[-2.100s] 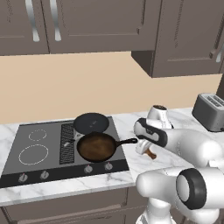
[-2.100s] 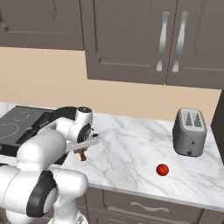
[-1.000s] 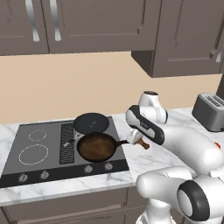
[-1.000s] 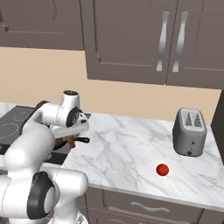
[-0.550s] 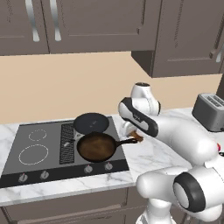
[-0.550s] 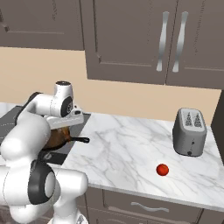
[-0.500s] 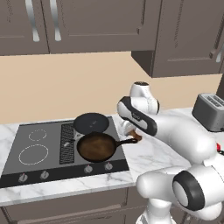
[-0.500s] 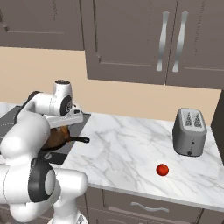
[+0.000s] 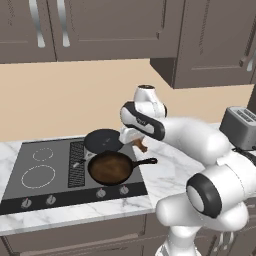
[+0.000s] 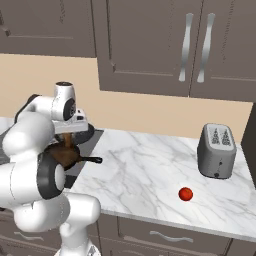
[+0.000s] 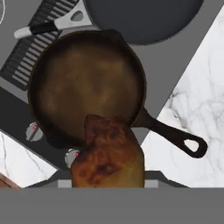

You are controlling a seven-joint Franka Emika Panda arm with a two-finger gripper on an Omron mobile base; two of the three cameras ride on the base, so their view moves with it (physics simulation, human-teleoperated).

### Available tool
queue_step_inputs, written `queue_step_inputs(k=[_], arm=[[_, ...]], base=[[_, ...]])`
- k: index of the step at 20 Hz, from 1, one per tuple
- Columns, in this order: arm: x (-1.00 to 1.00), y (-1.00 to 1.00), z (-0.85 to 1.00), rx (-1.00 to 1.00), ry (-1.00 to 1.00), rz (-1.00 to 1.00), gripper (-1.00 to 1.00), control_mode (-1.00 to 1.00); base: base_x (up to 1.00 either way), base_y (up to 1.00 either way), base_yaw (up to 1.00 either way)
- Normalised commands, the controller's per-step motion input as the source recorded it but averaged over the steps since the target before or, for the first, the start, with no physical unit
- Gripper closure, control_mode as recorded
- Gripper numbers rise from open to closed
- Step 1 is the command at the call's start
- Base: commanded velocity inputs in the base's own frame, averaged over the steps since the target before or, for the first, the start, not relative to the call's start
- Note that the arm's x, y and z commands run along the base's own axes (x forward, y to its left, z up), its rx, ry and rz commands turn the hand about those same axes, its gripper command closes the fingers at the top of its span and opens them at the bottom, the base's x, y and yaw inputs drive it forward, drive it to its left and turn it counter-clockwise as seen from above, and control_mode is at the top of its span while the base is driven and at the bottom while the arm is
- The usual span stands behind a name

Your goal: Place both pans onto different burners. Then place the tomato and the chicken drumstick on different pans.

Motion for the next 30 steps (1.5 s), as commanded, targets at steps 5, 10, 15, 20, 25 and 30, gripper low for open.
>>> queue_step_inputs(k=[5, 10, 15, 20, 25, 30], arm=[[0.42, 0.31, 0.00, 0.00, 0.00, -0.14, 1.00, -1.00], [0.49, 0.24, -0.09, 0.00, -0.01, -0.14, 1.00, -1.00], [0.23, 0.24, -0.12, -0.01, -0.05, -0.11, 1.00, -1.00], [0.14, 0.21, -0.23, -0.07, -0.06, -0.11, 1.00, -1.00], [0.26, 0.21, -0.29, -0.09, -0.07, -0.12, 1.00, -1.00], [0.23, 0.10, -0.13, -0.07, -0.02, -0.12, 1.00, -1.00]], base=[[0.00, 0.00, 0.00], [0.00, 0.00, 0.00], [0.00, 0.00, 0.00], [0.00, 0.00, 0.00], [0.00, 0.00, 0.00], [0.00, 0.00, 0.00]])
